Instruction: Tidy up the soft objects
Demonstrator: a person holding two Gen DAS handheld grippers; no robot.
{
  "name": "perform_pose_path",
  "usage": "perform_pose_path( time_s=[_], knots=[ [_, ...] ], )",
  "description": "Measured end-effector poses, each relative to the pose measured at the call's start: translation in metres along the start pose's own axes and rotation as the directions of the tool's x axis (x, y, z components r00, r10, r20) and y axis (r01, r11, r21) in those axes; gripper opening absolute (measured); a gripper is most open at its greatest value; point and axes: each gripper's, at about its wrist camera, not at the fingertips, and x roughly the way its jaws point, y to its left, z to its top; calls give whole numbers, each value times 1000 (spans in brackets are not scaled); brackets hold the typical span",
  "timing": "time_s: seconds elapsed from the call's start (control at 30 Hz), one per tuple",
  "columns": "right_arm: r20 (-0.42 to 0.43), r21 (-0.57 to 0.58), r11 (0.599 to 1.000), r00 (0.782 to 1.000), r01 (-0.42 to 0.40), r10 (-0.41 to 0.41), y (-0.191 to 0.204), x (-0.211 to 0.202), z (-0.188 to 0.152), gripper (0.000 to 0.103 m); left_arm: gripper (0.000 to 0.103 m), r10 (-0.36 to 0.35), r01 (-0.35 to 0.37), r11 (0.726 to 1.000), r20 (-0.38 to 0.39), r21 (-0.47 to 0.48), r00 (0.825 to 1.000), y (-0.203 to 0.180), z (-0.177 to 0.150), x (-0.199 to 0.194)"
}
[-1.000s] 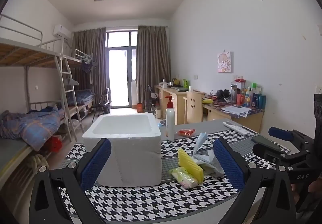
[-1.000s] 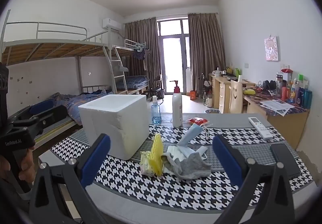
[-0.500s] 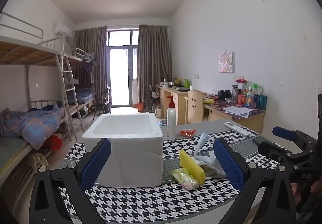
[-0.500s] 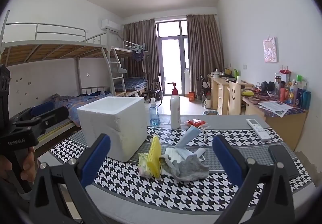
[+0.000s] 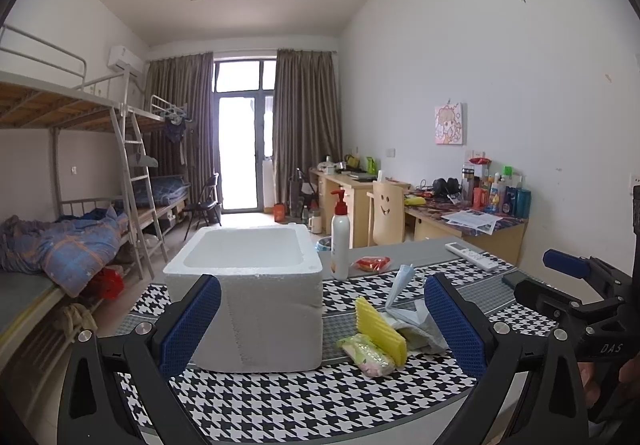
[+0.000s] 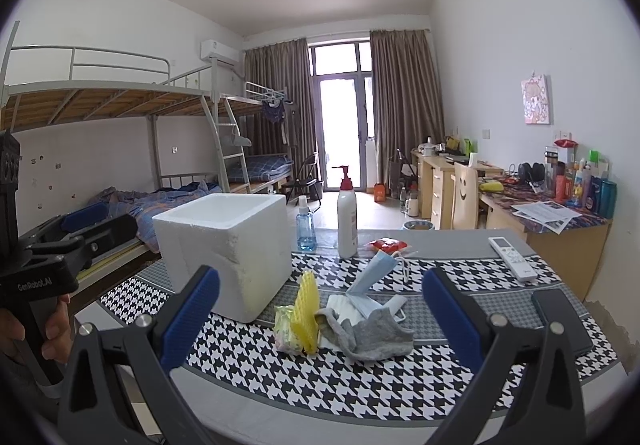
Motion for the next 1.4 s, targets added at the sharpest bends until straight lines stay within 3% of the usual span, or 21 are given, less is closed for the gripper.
perform_pose_path(
  time_s=[1.4],
  knots=[
    [-11, 5, 1000, 1000, -5, 5, -7, 4, 3, 102, 102, -16, 16, 1000, -15, 19, 1000, -6, 2, 5]
  ],
)
